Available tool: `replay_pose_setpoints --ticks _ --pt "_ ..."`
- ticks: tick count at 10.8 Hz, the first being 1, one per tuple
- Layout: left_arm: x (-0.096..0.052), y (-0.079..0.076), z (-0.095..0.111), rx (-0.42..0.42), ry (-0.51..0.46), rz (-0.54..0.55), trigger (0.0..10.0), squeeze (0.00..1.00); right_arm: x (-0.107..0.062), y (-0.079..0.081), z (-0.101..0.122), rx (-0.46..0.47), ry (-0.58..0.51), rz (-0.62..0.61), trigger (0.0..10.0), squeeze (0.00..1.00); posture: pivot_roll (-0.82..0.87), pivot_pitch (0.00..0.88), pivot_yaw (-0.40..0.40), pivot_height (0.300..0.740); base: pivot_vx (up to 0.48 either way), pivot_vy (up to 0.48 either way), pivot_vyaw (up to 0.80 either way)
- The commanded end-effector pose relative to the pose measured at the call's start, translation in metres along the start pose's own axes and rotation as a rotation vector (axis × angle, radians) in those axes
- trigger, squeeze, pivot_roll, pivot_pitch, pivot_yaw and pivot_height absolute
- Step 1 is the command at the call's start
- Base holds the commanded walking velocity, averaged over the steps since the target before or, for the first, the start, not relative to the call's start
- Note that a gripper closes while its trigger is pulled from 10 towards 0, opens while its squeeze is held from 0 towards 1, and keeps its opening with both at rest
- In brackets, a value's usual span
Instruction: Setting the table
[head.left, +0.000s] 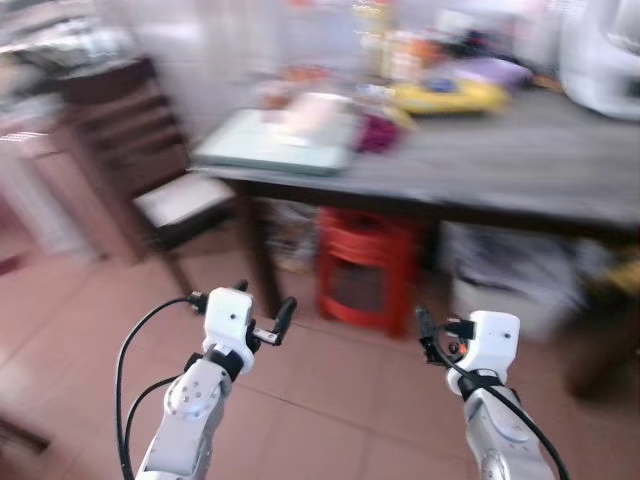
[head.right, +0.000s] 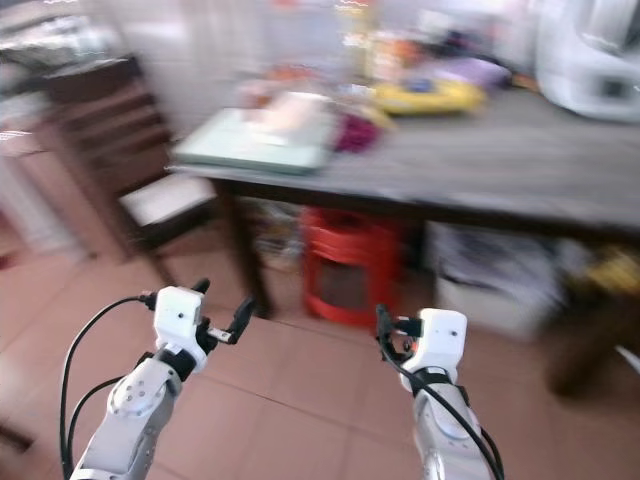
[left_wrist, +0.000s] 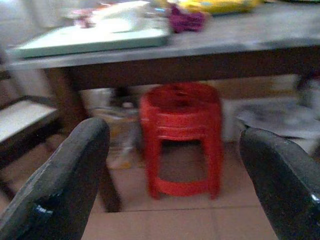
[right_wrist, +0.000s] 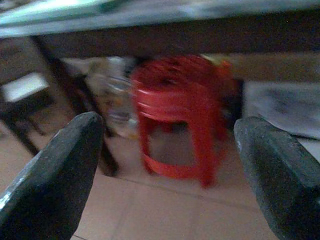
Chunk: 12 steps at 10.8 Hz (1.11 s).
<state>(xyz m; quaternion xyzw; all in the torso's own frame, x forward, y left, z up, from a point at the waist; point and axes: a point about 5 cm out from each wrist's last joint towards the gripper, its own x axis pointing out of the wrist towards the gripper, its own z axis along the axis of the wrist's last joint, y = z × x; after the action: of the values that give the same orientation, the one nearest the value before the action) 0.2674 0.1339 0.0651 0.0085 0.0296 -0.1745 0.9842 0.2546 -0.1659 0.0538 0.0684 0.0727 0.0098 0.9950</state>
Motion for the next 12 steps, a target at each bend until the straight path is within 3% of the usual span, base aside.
replay_pose_setpoints --ticks 1,7,9,10,12 --pt "-0.004 0.008 -0.001 0.003 0.01 0.015 10.0 0.0 0.002 0.011 0.001 0.013 -0.007 0.027 10.0 0.0 -0.03 0.011 0.106 0.74 0.368 0.0 -0.52" --pt "-0.005 0.005 -0.003 -0.001 0.022 0.001 10.0 0.0 0.0 0.01 -0.002 0.017 0.003 0.023 10.0 0.0 -0.03 0.017 0.109 0.74 0.361 0.0 -0.64" --pt "-0.005 0.005 -0.005 -0.007 0.035 0.018 10.0 0.0 -0.001 0.009 -0.002 0.017 0.0 0.022 10.0 0.0 -0.04 0.02 0.103 0.74 0.0 0.0 0.0" --pt "-0.006 0.006 -0.004 -0.002 0.026 0.035 10.0 0.0 -0.001 0.009 0.001 0.017 -0.01 0.025 10.0 0.0 -0.04 0.02 0.099 0.74 0.0 0.0 0.0" --pt "-0.006 0.011 0.008 -0.025 -0.024 0.067 10.0 0.0 -0.001 0.009 0.028 -0.035 -0.102 0.03 10.0 0.0 -0.04 0.02 0.089 0.74 0.0 0.0 0.0"
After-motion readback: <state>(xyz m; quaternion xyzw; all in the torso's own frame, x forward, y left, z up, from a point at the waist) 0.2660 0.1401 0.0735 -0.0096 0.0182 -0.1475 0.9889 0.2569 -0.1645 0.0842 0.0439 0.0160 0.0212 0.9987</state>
